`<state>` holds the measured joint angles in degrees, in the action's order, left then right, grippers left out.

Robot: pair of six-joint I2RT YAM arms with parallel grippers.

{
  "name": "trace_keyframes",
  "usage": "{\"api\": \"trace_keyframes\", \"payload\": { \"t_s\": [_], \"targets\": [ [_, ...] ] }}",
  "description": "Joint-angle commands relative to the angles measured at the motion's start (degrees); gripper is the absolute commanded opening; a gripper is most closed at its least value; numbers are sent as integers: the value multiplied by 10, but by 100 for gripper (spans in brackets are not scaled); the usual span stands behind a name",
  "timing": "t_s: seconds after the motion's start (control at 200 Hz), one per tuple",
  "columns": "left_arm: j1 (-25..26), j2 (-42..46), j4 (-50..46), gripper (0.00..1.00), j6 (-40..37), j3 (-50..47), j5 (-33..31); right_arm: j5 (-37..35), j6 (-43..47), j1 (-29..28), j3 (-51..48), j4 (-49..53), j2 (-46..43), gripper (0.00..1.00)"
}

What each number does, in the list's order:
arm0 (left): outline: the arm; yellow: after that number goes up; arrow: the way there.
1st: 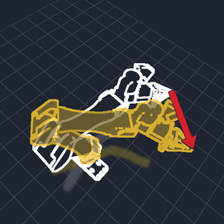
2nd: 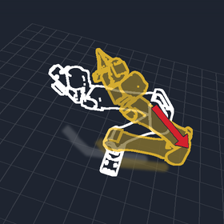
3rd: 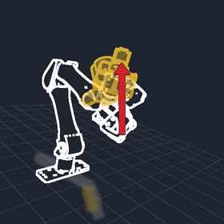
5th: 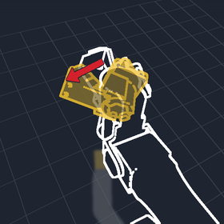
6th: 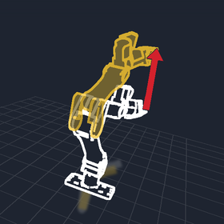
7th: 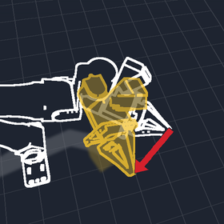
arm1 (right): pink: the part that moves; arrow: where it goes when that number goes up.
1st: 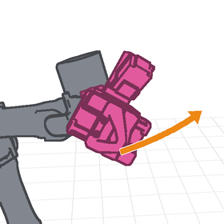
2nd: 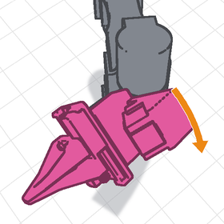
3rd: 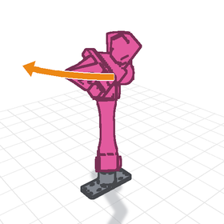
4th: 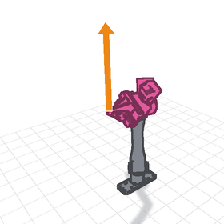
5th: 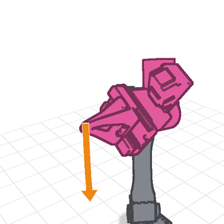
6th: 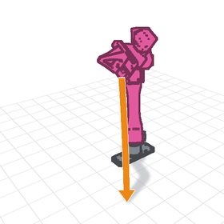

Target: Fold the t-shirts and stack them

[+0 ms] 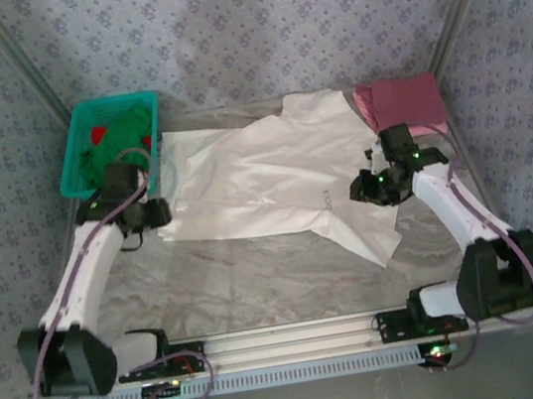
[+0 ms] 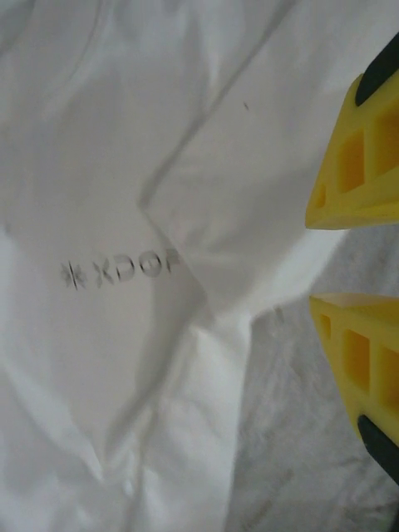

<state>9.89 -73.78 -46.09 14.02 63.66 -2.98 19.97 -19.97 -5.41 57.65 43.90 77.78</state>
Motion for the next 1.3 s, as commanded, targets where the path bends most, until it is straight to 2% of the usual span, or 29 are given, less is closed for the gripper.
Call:
{"api": "trace_keyframes", "payload": {
  "t_s": [0.0,0.07,0.195,0.345,0.44,0.59,0.665,0.735,0.999,1.129,1.264,1.294],
  "targets": [
    [45,-71,56,57,-25,48,32,-55,-6,22,14,0,61,29],
    [75,-102,86,59,-38,56,46,-92,-6,29,17,7,90,34],
    [126,-147,123,63,-57,51,63,-154,-18,33,-3,5,103,36],
    [154,-204,175,69,-74,36,109,-147,-11,37,-22,-18,139,41],
    [159,-244,176,69,-78,44,116,-103,-11,37,-43,-45,158,39],
    [159,-264,182,64,-85,43,120,-65,-17,36,-59,-65,168,17],
    [159,-261,174,62,-93,41,115,-63,-20,37,-65,-62,150,0],
    [158,-252,161,58,-97,37,96,-71,-25,39,-70,-50,116,0],
    [125,-192,175,58,-57,-15,89,-83,-43,51,-93,1,-58,0],
    [125,-187,178,58,-59,-11,85,-77,-40,25,-85,37,-127,0],
    [126,-202,175,61,-66,8,98,-106,-56,0,-95,87,-162,0],
    [128,-208,175,62,-67,12,104,-108,-53,-1,-101,97,-159,6]
  ]
}}
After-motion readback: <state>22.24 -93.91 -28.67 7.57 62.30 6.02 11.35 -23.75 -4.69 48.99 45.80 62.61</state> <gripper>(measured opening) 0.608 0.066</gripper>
